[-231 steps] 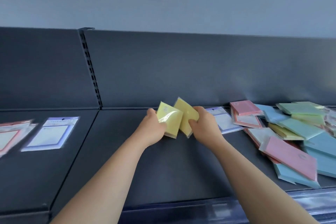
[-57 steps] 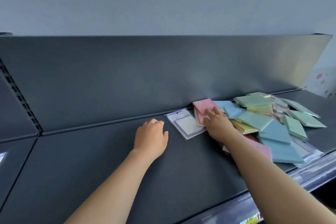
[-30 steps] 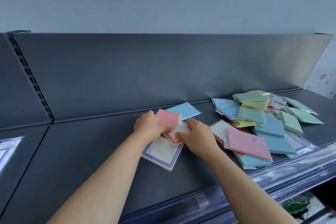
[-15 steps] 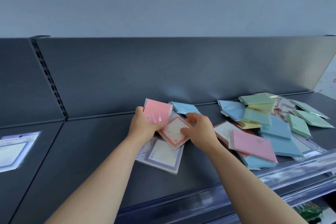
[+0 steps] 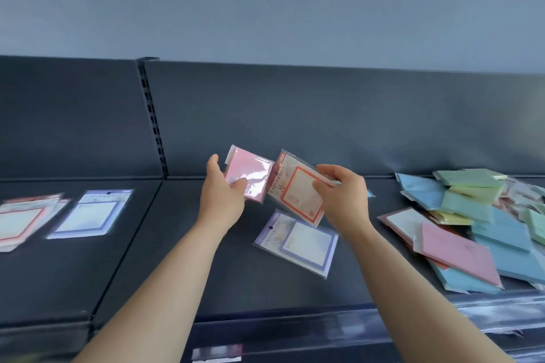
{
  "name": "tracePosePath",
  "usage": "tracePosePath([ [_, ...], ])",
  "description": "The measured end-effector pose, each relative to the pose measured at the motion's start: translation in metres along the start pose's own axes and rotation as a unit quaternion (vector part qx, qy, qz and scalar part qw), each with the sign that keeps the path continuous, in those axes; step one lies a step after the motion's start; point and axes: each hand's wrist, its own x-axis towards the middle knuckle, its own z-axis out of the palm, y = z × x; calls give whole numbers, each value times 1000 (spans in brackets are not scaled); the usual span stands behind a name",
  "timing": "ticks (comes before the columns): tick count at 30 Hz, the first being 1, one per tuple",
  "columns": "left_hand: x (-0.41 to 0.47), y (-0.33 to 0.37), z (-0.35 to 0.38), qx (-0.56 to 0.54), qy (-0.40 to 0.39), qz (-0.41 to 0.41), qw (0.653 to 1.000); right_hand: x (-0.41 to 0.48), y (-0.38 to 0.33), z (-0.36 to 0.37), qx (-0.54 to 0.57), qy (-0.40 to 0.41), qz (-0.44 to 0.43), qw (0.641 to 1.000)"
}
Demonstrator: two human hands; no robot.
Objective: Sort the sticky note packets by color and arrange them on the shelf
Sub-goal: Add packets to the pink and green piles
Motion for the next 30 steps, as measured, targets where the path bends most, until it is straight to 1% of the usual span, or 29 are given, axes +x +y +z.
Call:
tracePosePath([
  [3, -6, -5, -32, 8, 12, 22, 1000, -12, -14, 23, -3, -16, -23, 1000],
  [10, -16, -25, -121, 24, 58, 12, 998, -48, -53, 85, -18, -54, -53, 997],
  [17, -24, -50, -233, 99, 112, 20, 989, -104, -103, 174, 32, -125, -77, 989],
  [19, -25, -59, -268, 103, 123, 18, 987, -122, -118, 198, 38, -143, -84, 985],
  [21, -24, -70, -302, 101, 134, 14, 986, -139, -131, 224, 45, -158, -82, 983],
  [23, -24, -79, -334, 128, 141, 7, 982, -154, -142, 248, 42, -175, -77, 981],
  [25, -24, -89, -361, 120, 143, 1, 982, -168, -150, 270, 39, -186, -69, 979],
  [30, -22, -107, -409, 115, 142, -25, 983, -187, -161, 311, 30, -193, -45, 980],
])
